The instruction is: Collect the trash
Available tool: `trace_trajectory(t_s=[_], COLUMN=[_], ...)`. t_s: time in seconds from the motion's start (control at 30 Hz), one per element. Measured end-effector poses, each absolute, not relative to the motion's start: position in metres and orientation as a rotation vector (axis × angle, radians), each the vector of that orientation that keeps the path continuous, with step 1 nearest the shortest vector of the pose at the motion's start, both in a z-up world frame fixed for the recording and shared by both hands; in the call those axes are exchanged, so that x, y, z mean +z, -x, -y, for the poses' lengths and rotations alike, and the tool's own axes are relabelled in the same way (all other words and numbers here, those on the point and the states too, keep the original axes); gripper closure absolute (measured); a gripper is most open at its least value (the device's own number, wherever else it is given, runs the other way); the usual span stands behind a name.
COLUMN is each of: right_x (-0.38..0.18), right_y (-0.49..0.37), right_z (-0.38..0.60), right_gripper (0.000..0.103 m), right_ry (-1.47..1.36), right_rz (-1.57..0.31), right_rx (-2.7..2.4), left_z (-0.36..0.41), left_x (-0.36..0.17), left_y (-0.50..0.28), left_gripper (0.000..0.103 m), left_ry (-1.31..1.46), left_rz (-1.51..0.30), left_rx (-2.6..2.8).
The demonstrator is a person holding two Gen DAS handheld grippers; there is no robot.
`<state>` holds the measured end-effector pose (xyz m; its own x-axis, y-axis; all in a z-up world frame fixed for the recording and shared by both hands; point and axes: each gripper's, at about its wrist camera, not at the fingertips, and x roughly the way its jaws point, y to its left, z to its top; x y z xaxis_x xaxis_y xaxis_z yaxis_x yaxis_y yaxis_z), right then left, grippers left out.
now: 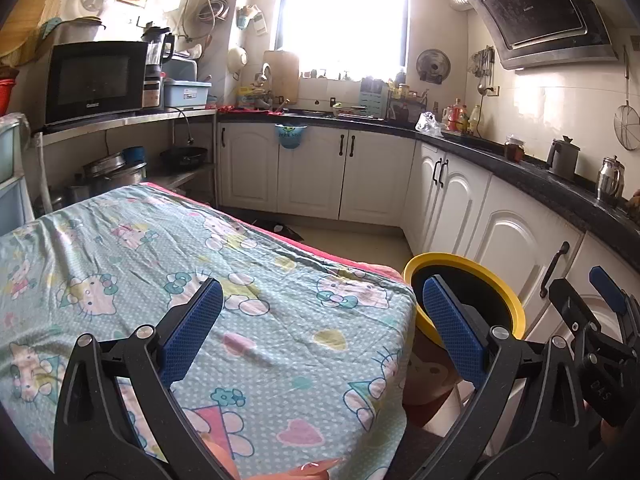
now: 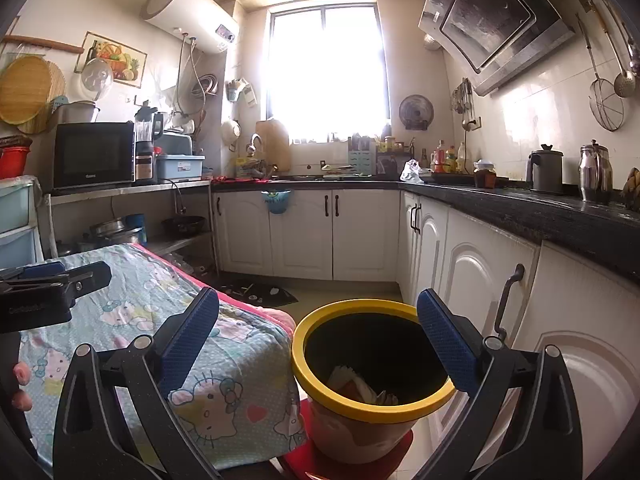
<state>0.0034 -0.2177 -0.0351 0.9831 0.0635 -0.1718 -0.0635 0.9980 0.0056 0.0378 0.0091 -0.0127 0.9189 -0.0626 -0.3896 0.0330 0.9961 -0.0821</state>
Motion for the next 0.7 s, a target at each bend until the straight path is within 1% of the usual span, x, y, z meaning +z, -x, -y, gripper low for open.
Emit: trace_trajectory(t_s=[0.7], right_x=[-0.0382], right_y=[-0.006], right_z=[0.2201], right_gripper=[0.006], right_ry=[-0.015], right_rz=[-0.174], right_rx=[0.062], left_z=[-0.0127], left_x=[-0.0143], left_y=[-0.037], left_gripper=[0.011], left_ry=[0.074], left_rz=[-0.406], left_rx=[-0.041])
